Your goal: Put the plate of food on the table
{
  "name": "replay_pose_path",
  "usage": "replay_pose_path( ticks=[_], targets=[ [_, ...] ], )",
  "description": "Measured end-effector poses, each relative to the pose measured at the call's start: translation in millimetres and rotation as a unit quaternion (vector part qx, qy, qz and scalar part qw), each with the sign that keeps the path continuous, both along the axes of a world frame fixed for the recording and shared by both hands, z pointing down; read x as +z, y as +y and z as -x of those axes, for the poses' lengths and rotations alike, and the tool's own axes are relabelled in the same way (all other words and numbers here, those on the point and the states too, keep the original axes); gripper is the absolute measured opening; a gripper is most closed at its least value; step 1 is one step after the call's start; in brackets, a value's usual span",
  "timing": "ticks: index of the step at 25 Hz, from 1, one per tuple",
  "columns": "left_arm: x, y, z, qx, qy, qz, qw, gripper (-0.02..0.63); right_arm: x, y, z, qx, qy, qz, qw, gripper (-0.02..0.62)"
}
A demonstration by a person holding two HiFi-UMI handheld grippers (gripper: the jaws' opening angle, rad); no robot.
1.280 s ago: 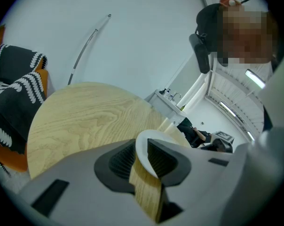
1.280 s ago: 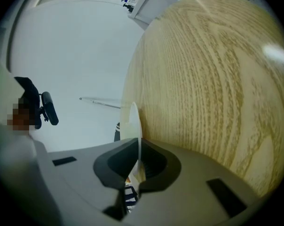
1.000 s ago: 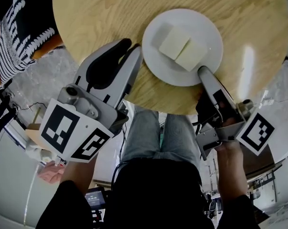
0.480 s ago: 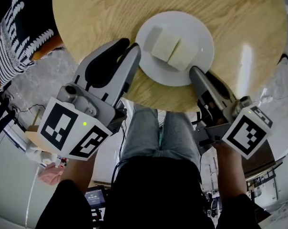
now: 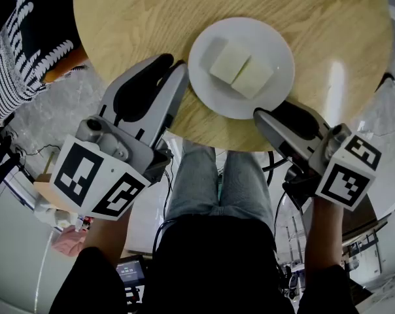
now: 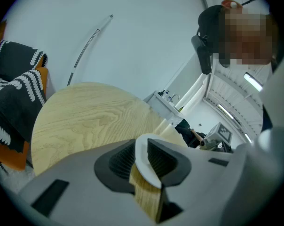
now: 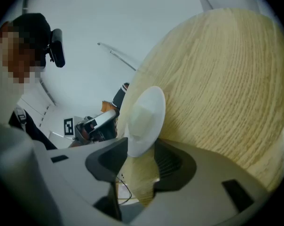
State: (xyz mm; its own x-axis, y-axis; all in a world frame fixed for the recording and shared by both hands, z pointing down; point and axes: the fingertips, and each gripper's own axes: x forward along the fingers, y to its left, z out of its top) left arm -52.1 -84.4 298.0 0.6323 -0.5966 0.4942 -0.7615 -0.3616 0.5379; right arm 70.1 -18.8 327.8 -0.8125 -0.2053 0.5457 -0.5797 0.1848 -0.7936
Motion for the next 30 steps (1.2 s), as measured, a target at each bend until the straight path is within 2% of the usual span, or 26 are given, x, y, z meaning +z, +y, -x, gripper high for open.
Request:
replay_pose_path(
  ticks=[4, 7, 14, 19, 23, 30],
  targets=[
    [-4.6, 0.5, -0.8, 0.0, 0.0, -0.008, 1.0, 0.092, 0.1, 9.0, -1.4, -0.055, 0.035, -0.021, 0.998, 0.196],
    [-11.3, 1.9, -1.8, 0.0, 0.001, -0.011, 0.9999, 0.092, -0.1, 13.1, -3.1, -0.065, 0.047, -0.022, 0.997, 0.201],
    [-21.2, 4.4, -4.8, 0.005, 0.002, -0.022, 0.9997, 0.092, 5.6, 17.5, -13.5, -0.06, 0.076, -0.015, 0.995, 0.2],
    [-25.8, 7.5, -8.6, 0.012, 0.002, -0.026, 0.9996, 0.092, 9.8, 16.8, -15.1, -0.035, 0.068, -0.01, 0.997, 0.195],
    [-32.5, 6.7, -11.9, 0.015, 0.0, -0.031, 0.9994, 0.092, 14.0, 13.8, -21.8, -0.005, 0.067, -0.005, 0.998, 0.143],
    [-52.0, 4.7, -12.4, 0.013, -0.007, -0.049, 0.9987, 0.092, 1.5, 3.3, -23.4, 0.011, 0.072, -0.027, 0.997, 0.076]
  ],
)
